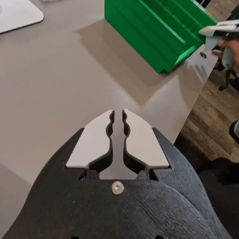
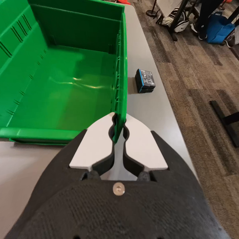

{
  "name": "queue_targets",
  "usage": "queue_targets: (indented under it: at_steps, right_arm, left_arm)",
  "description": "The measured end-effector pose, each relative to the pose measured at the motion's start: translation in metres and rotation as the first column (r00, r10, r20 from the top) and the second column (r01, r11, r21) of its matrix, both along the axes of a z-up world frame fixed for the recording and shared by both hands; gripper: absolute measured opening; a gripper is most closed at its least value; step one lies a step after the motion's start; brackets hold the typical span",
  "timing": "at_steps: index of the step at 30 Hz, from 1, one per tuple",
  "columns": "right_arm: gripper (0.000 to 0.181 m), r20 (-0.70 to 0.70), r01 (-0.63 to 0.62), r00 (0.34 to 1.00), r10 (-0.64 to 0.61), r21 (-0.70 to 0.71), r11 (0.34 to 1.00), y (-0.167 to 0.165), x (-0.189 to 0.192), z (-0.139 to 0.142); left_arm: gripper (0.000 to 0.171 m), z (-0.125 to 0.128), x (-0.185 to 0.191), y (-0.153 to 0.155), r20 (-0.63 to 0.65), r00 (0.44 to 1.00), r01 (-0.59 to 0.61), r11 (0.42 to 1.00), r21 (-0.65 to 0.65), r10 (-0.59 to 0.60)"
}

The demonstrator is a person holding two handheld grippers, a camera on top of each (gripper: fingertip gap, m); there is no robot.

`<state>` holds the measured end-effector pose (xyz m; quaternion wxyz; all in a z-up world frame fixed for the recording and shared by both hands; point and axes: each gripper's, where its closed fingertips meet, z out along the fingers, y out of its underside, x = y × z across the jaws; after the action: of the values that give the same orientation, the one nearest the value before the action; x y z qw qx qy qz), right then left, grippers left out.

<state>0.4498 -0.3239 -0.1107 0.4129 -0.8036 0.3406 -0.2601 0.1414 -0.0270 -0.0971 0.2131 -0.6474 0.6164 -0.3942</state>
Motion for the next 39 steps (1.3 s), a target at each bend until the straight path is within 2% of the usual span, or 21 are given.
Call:
queue_targets:
  at_steps: [2,5,6,7,9,10,12,14,15,17,19,21,23,26,29,31,33,34,35,37,39]
  right_arm:
    - [0.009,-0.003,-0.021,1.0,0.021,-0.027,0.999,-0.005,0.008,0.0]
    - [0.007,-0.063,-0.028,0.998,0.029,0.017,0.999,-0.006,0.01,0.0]
    - [0.011,-0.051,-0.011,0.999,0.012,0.02,1.0,-0.008,0.011,0.002]
    - [0.023,-0.007,0.015,1.0,-0.015,0.031,0.999,-0.009,0.014,0.009]
    - [0.045,0.096,0.023,0.995,-0.036,0.128,0.991,-0.005,0.011,0.039]
    - [0.049,0.148,-0.006,0.989,-0.027,0.213,0.977,0.0,0.003,0.062]
    - [0.056,0.274,-0.14,0.961,0.03,0.389,0.91,0.019,-0.029,0.118]
    - [0.052,0.365,-0.239,0.93,0.039,0.524,0.818,0.041,-0.063,0.168]
    - [0.051,0.379,-0.271,0.924,0.051,0.556,0.785,0.055,-0.078,0.182]
    - [0.049,0.371,-0.309,0.924,0.086,0.598,0.74,0.09,-0.105,0.191]
    - [0.05,0.334,-0.336,0.931,0.146,0.633,0.698,0.127,-0.134,0.18]
    - [0.051,0.305,-0.377,0.925,0.226,0.66,0.65,0.161,-0.169,0.155]
    - [0.05,0.272,-0.412,0.911,0.309,0.635,0.654,0.19,-0.201,0.122]
    - [0.052,0.192,-0.534,0.832,0.52,0.53,0.659,0.227,-0.244,0.089]
    - [0.049,0.269,-0.599,0.8,0.536,0.409,0.689,0.237,-0.253,0.082]
    - [0.039,0.272,-0.592,0.806,0.526,0.404,0.698,0.237,-0.248,0.078]
    - [0.038,0.167,-0.549,0.82,0.548,0.502,0.668,0.24,-0.241,0.068]
    - [0.04,0.089,-0.499,0.828,0.553,0.566,0.656,0.24,-0.235,0.062]
    - [0.041,0.018,-0.451,0.824,0.567,0.625,0.637,0.241,-0.23,0.058]
    - [0.044,-0.074,-0.387,0.785,0.615,0.717,0.58,0.24,-0.227,0.057]
    - [0.045,-0.101,-0.351,0.781,0.617,0.746,0.566,0.235,-0.222,0.057]
  left_arm:
    - [0.014,-0.009,-0.009,0.006,-0.012,1.0,-0.01,1.0,0.016,0.01]
    - [0.014,-0.012,-0.017,0.014,0.032,0.999,-0.037,0.999,-0.02,0.038]
    - [0.014,-0.012,-0.018,0.017,0.041,0.998,-0.051,0.998,-0.035,0.052]
    - [0.014,-0.012,-0.018,0.02,0.047,0.997,-0.055,0.997,-0.048,0.057]
    - [0.015,-0.006,-0.019,0.024,0.074,0.996,-0.049,0.998,-0.042,0.052]
    - [0.016,-0.001,-0.02,0.025,0.104,0.993,-0.047,0.999,-0.024,0.05]
    - [0.015,0.008,-0.021,0.032,0.148,0.986,-0.088,0.996,0.027,0.083]
    - [0.017,0.018,-0.022,0.042,0.193,0.971,-0.16,0.983,0.085,0.141]
    - [0.02,0.023,-0.024,0.049,0.22,0.959,-0.207,0.971,0.116,0.178]
    - [0.027,0.036,-0.032,0.067,0.289,0.924,-0.312,0.931,0.191,0.25]
    - [0.035,0.048,-0.048,0.09,0.365,0.868,-0.443,0.856,0.267,0.335]
    - [0.039,0.056,-0.072,0.111,0.424,0.805,-0.557,0.775,0.299,0.416]
    - [0.044,0.059,-0.097,0.129,0.464,0.744,-0.637,0.718,0.279,0.48]
    - [0.046,0.043,-0.122,0.161,0.42,0.713,-0.691,0.662,0.288,0.561]
    - [0.052,0.01,-0.131,0.184,0.268,0.719,-0.695,0.667,0.268,0.642]
    - [0.05,-0.013,-0.13,0.182,0.157,0.745,-0.667,0.715,0.21,0.649]
    - [0.033,-0.027,-0.133,0.186,0.087,0.714,-0.698,0.695,0.174,0.695]
    - [0.018,-0.025,-0.136,0.192,0.102,0.69,-0.721,0.667,0.187,0.717]
    - [0.013,-0.024,-0.137,0.194,0.108,0.691,-0.72,0.664,0.203,0.715]
    - [0.013,-0.025,-0.14,0.194,0.087,0.694,-0.714,0.668,0.21,0.714]
    - [0.01,-0.025,-0.146,0.195,0.086,0.678,-0.729,0.652,0.208,0.73]
